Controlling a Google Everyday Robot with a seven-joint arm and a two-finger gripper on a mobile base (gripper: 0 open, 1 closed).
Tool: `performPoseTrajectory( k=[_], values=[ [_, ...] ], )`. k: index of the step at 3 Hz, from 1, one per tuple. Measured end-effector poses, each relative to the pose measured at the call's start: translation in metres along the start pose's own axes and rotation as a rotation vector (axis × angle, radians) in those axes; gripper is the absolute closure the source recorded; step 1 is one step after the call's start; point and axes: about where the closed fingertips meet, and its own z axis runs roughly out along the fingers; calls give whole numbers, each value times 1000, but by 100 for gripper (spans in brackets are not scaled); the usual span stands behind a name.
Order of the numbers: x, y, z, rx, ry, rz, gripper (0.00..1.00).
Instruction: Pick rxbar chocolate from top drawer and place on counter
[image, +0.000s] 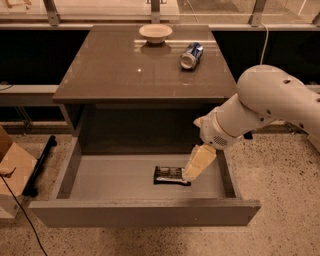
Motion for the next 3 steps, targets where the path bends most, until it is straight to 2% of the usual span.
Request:
performPoseTrajectory(
  k=[1,2,3],
  values=[
    [0,0,0,0,0,0,0],
    [5,0,24,-9,4,25,0],
    [13,-2,58,-25,-21,48,0]
  ],
)
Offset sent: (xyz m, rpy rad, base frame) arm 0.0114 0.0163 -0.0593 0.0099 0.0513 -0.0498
